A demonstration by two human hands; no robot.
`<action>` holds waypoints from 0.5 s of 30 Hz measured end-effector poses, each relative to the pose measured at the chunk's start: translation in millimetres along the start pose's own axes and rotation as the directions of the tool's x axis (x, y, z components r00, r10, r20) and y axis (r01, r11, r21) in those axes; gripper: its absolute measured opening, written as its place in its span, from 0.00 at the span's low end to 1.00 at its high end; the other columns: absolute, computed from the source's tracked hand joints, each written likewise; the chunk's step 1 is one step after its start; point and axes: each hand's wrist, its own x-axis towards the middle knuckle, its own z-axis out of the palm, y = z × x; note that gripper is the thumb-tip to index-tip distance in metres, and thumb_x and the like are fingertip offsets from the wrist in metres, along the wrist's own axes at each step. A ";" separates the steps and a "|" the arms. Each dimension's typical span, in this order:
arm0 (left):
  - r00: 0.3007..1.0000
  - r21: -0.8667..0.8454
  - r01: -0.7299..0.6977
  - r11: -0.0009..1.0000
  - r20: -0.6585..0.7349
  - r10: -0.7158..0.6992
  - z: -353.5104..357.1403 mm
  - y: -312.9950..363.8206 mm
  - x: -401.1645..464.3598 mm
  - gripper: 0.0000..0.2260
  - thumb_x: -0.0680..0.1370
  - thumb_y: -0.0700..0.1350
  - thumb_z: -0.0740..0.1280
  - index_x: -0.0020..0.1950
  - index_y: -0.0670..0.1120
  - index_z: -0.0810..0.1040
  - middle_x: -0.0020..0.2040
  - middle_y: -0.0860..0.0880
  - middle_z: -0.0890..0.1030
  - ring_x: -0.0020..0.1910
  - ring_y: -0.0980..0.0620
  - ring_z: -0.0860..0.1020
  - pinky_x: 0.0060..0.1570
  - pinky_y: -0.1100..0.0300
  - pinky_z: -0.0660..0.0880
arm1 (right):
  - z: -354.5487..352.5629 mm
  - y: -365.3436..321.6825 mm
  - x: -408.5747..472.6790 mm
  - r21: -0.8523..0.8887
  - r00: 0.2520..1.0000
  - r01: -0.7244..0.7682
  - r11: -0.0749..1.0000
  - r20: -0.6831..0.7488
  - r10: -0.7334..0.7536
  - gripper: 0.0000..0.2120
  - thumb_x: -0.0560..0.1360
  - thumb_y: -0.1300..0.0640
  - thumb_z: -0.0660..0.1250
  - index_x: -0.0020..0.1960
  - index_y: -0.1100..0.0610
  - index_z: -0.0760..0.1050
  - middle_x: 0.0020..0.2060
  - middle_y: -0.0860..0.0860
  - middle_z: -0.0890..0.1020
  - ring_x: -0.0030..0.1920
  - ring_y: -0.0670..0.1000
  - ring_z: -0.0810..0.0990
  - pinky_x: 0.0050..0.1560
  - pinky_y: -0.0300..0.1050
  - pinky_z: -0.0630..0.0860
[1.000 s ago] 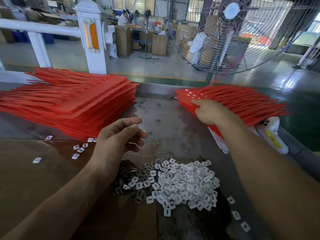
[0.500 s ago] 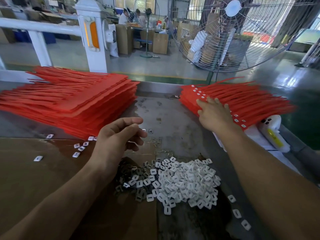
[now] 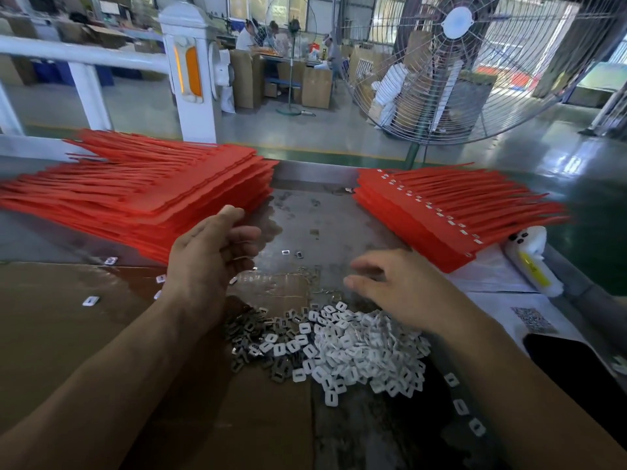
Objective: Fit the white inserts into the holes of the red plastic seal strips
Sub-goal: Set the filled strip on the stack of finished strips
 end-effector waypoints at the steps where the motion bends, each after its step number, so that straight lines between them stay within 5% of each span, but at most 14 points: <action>1: 1.000 -0.022 0.014 1.000 -0.017 -0.015 -0.3 2.4 0.8 0.14 0.82 0.53 0.66 0.58 0.44 0.81 0.41 0.46 0.85 0.34 0.53 0.80 0.33 0.62 0.77 | 3.1 1.9 -3.7 0.038 1.000 -0.009 0.999 -0.012 0.009 0.19 0.79 0.42 0.70 0.66 0.49 0.81 0.60 0.42 0.84 0.55 0.38 0.80 0.53 0.35 0.72; 7: 0.999 -0.150 0.026 0.988 -0.021 -0.030 -2.8 18.8 5.1 0.13 0.83 0.54 0.62 0.61 0.47 0.77 0.41 0.49 0.84 0.32 0.54 0.78 0.35 0.59 0.74 | 13.8 11.2 -7.0 0.115 0.989 0.005 0.993 -0.146 0.012 0.12 0.80 0.47 0.70 0.61 0.48 0.84 0.51 0.38 0.85 0.51 0.28 0.77 0.47 0.22 0.70; 12: 0.999 -0.162 0.001 0.987 0.036 0.005 -1.9 19.3 3.9 0.08 0.84 0.51 0.62 0.59 0.48 0.74 0.50 0.46 0.85 0.35 0.54 0.78 0.37 0.60 0.74 | 16.7 16.7 -4.9 0.162 0.983 -0.002 0.987 -0.180 0.031 0.09 0.81 0.50 0.70 0.58 0.48 0.84 0.48 0.36 0.84 0.51 0.31 0.79 0.50 0.26 0.71; 15: 0.997 -0.189 0.046 0.981 0.074 -0.033 -0.3 19.8 3.9 0.17 0.84 0.51 0.61 0.69 0.43 0.71 0.59 0.44 0.84 0.38 0.55 0.79 0.37 0.62 0.75 | 16.7 19.6 -4.1 0.175 0.979 -0.006 0.984 -0.199 0.042 0.07 0.81 0.50 0.69 0.57 0.46 0.84 0.48 0.35 0.84 0.51 0.31 0.78 0.50 0.28 0.71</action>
